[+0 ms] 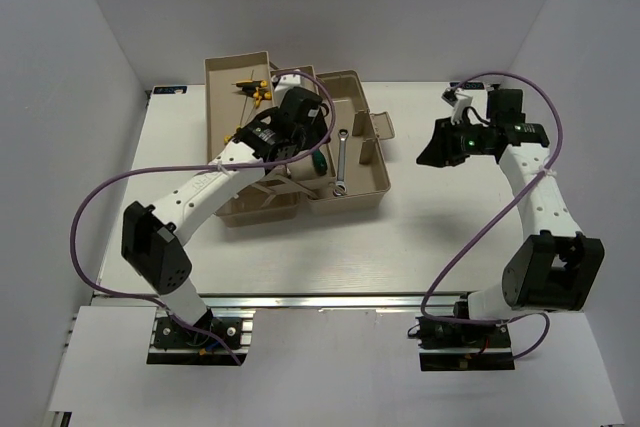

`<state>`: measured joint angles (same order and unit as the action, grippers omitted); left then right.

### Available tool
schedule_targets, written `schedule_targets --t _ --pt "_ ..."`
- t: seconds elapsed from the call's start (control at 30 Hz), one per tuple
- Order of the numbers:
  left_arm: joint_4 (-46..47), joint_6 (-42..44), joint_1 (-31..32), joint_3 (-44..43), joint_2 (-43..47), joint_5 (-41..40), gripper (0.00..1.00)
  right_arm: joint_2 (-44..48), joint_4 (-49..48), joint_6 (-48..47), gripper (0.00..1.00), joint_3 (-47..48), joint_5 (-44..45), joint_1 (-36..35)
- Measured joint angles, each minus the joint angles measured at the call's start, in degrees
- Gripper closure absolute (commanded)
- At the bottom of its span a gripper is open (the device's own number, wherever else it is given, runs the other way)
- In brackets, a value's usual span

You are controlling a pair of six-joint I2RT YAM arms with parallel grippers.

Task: Sort the tools into containers

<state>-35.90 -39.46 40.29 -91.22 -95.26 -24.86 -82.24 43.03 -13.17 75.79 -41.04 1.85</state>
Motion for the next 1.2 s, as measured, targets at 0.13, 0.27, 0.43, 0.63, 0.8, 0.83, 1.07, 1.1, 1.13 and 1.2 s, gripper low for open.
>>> schedule_targets --t 0.13,0.27,0.43,0.63,0.8,0.83,1.07,1.1,1.13,1.2 --pt "0.48 0.00 -0.13 -1.05 1.77 1.46 0.84 -2.21 0.98 -5.90 0.60 3.58 -3.74 -1.18" --pt "0.59 1.62 -0.50 -0.22 8.98 1.79 1.00 -2.38 5.62 -23.82 0.46 7.30 -11.87 -4.70" --pt "-1.27 1.95 -7.06 6.25 26.64 2.10 0.53 0.94 4.39 -46.95 0.34 4.39 -7.58 -28.04" --pt "-11.76 -3.21 -11.41 17.46 46.12 -0.87 0.32 -0.61 -3.98 -56.98 0.33 0.17 4.50 -54.77" --pt "-24.61 -12.20 -11.32 26.29 59.34 -2.80 0.32 -11.91 -11.37 -56.92 0.35 5.14 13.11 -65.92" --pt "-27.54 -13.99 -11.32 28.20 62.38 -2.84 0.32 -14.23 -12.72 -56.41 0.36 6.05 14.67 -67.23" --pt "-38.84 -20.90 -11.32 30.75 73.61 -3.54 0.32 -30.75 -21.18 -49.90 0.36 17.27 26.95 -72.59" --pt "-39.26 -21.07 -11.32 30.67 73.99 -3.69 0.32 -32.48 -22.73 -49.09 0.36 18.38 28.74 -72.59" --pt "-39.98 -21.22 -11.32 30.38 74.44 -3.87 0.32 -33.64 -24.13 -48.52 0.35 18.88 30.34 -72.57" --pt "-40.39 -21.24 -11.32 30.23 74.75 -4.02 0.31 -35.04 -26.32 -47.47 0.35 19.04 33.33 -72.41"
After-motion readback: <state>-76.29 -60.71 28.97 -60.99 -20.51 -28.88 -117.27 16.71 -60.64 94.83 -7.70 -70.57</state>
